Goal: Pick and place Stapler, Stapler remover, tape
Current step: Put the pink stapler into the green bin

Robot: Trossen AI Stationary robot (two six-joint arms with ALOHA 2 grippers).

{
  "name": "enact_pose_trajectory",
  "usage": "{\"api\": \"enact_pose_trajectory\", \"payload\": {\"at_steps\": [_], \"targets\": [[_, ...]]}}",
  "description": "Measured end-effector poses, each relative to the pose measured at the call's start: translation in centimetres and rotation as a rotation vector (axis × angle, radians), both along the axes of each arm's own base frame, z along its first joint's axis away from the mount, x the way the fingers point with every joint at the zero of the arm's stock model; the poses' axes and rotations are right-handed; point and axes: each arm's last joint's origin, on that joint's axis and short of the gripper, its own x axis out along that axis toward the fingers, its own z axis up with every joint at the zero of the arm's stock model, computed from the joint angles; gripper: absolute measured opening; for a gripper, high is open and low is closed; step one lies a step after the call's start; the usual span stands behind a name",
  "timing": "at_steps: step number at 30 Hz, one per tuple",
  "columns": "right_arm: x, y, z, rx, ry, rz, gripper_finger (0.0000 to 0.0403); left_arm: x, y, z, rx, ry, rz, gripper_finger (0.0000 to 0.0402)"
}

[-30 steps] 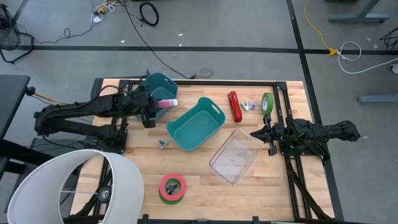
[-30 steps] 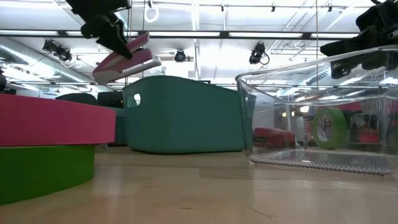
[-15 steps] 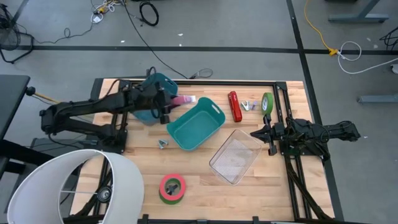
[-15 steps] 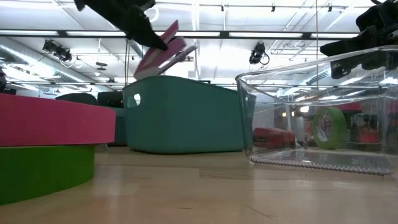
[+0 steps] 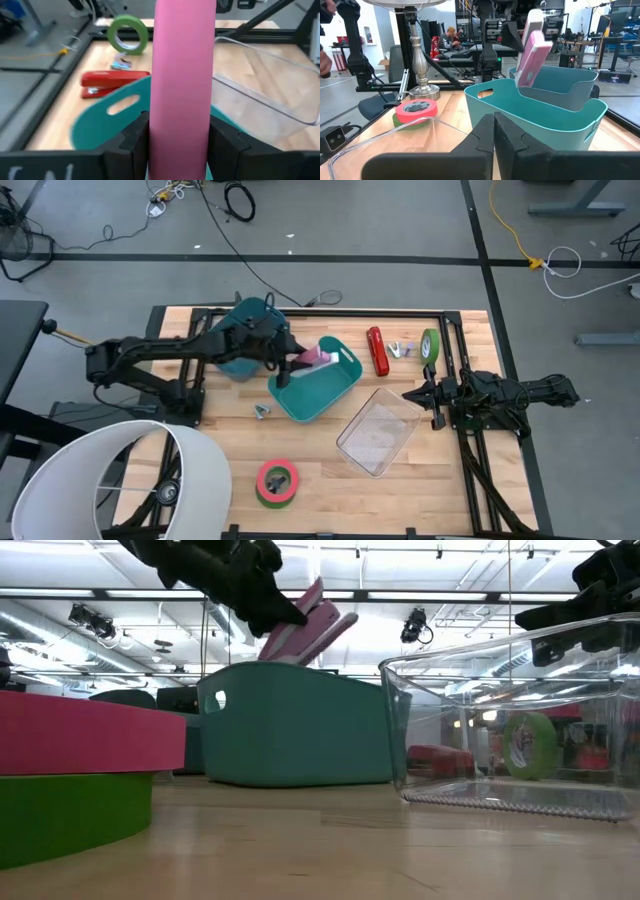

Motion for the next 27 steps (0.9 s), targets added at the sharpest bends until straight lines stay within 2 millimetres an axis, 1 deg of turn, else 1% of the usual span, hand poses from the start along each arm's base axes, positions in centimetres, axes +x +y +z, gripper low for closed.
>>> {"api": "enact_pose_trajectory", "payload": {"at_steps": [7,15,21,27], "targets": [[0.0,0.0,0.0,0.003,0.000,0.000,0.0015,1.4,0.2,-2.4,-0.124,0.068,-0.039,0.0160],[0.0,0.0,0.0,0.003,0.000,0.000,0.0015,2.5,0.4,-4.9,-0.180,0.148,-0.054,0.0161],[0.0,0.0,0.0,0.003,0.000,0.000,0.0015,2.9,0.7,-6.3,-0.239,0.198,0.037,0.0162],[0.0,0.0,0.0,0.002,0.000,0.000,0.0015,2.9,1.0,-6.4,-0.254,0.203,0.194,0.0161]]}}
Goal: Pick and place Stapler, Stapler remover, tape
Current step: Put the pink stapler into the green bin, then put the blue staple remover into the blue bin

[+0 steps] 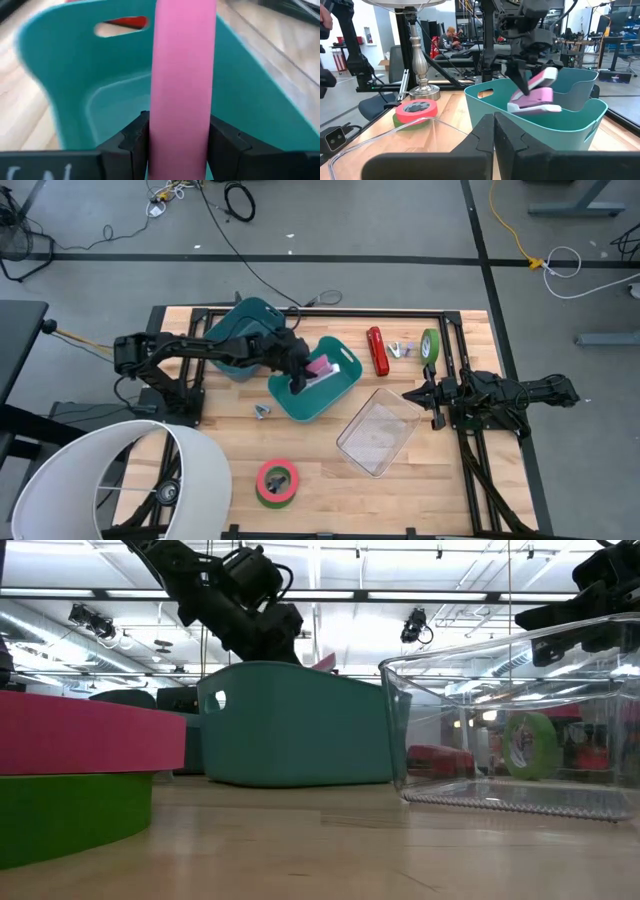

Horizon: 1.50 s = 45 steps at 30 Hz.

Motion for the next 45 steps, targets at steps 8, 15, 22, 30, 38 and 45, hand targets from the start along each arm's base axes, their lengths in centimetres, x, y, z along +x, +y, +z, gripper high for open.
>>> {"api": "enact_pose_trajectory", "payload": {"at_steps": [8,15,22,30,38,45], "targets": [[0.00,0.00,0.00,-0.002,0.000,0.000,0.0015,-0.21,0.14,-0.23,0.002,0.035,0.070,0.0162],[0.00,0.00,0.00,-0.002,0.000,0.000,0.0015,-0.75,0.10,-0.83,-0.037,0.113,0.129,0.0162],[0.00,0.00,0.00,-0.001,0.000,0.000,0.0015,-0.81,0.04,-0.90,-0.040,0.123,0.127,0.0163],[0.00,0.00,0.00,0.001,0.000,0.000,0.0015,-0.88,0.10,-0.93,-0.044,0.129,0.155,0.0187],[0.00,0.00,0.00,0.000,0.000,0.000,0.0015,-0.90,0.10,-0.93,-0.052,0.130,0.167,0.0246],[0.00,0.00,0.00,0.000,0.000,0.000,0.0015,-0.99,0.07,-0.51,0.003,0.122,0.120,0.0252]]}}
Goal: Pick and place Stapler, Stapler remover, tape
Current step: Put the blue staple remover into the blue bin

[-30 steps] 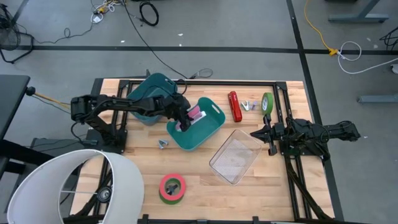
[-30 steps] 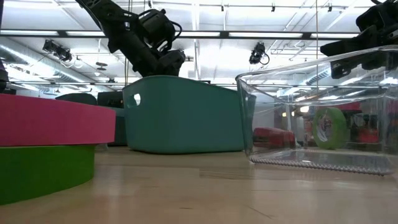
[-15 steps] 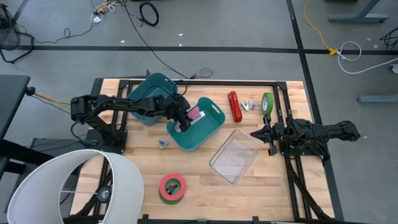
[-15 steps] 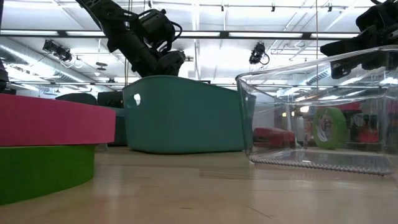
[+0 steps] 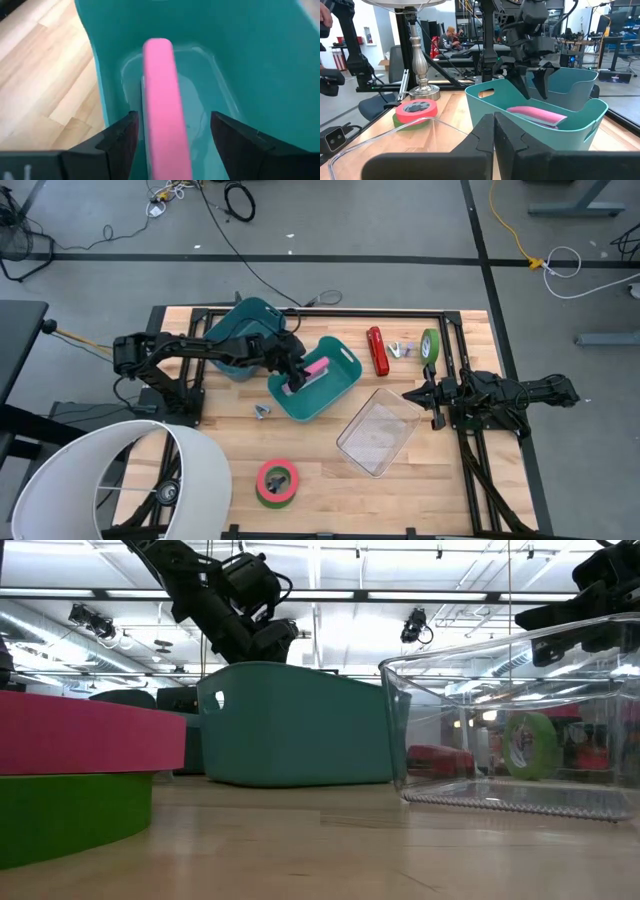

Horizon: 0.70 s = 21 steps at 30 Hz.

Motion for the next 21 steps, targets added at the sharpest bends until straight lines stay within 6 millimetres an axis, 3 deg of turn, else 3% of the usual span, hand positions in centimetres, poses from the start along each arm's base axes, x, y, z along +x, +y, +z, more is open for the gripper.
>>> {"api": "enact_pose_trajectory", "payload": {"at_steps": [10,15,21], "targets": [[0.0,0.0,0.0,-0.002,0.000,0.000,0.0015,-0.2,-0.3,4.1,0.052,-0.044,-0.051,0.0252],[0.0,0.0,0.0,-0.002,0.000,-0.003,0.0015,-0.4,-1.1,5.4,0.089,0.068,-0.168,0.0252],[0.0,0.0,0.0,-0.001,0.000,-0.002,0.0015,-0.1,-3.6,7.0,0.191,0.151,-0.387,0.0252]]}}
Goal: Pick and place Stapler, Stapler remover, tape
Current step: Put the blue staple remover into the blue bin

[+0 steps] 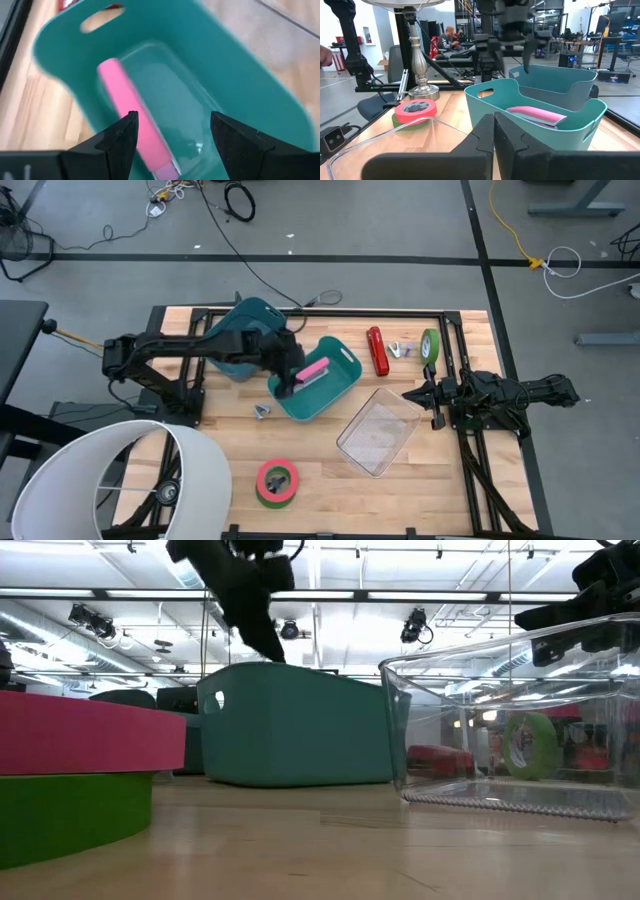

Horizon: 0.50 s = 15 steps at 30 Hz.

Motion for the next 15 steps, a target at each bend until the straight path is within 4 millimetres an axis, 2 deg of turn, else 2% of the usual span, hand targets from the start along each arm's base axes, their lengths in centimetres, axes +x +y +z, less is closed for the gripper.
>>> {"api": "enact_pose_trajectory", "payload": {"at_steps": [4,9,15], "targets": [[0.0,0.0,0.0,0.002,0.000,0.003,0.0015,0.1,-1.3,0.7,0.050,0.022,-0.093,0.0252],[0.0,0.0,0.0,0.002,0.000,0.004,0.0015,0.0,-2.3,0.6,0.079,0.052,-0.133,0.0252],[0.0,0.0,0.0,0.002,0.000,0.003,0.0015,-1.6,-4.2,0.8,0.084,0.162,-0.207,0.0252]]}}
